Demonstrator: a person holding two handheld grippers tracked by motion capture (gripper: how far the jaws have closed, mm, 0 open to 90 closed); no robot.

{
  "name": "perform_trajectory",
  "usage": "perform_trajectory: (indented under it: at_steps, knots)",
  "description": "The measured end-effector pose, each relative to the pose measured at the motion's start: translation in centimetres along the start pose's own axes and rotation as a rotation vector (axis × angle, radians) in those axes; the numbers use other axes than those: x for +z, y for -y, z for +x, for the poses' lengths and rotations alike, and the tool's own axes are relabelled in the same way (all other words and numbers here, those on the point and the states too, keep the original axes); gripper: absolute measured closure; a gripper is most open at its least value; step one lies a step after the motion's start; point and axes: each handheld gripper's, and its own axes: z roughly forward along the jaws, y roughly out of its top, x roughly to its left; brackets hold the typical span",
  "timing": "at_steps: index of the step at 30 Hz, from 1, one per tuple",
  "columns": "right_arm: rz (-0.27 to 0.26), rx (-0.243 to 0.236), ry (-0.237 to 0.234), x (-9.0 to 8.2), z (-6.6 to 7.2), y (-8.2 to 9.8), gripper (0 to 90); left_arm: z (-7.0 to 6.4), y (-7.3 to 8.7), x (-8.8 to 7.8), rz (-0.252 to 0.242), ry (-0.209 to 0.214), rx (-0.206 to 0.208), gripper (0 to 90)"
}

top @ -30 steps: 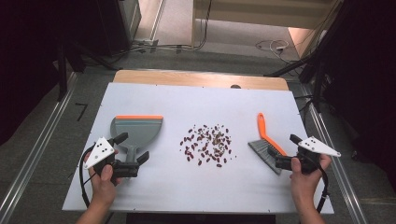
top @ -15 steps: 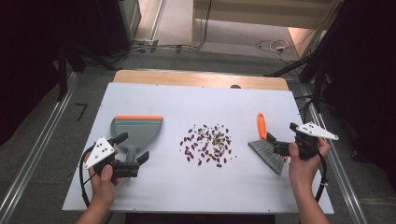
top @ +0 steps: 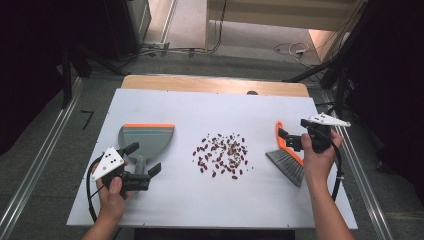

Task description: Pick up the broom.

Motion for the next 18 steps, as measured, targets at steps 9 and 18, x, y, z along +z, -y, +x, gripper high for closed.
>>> perform_trajectory:
  at_steps: [9,18]
  knots:
    - [0.144,0.113,0.017,2.4,-0.6,0.4,27.7,0.0,0.1,0.1,0.009,0.01,0.006,0.0]
    - [0.272,0.17,0.055,4.0,-1.3,1.5,49.7,-0.1,0.1,0.2,0.013,0.014,0.006,0.0]
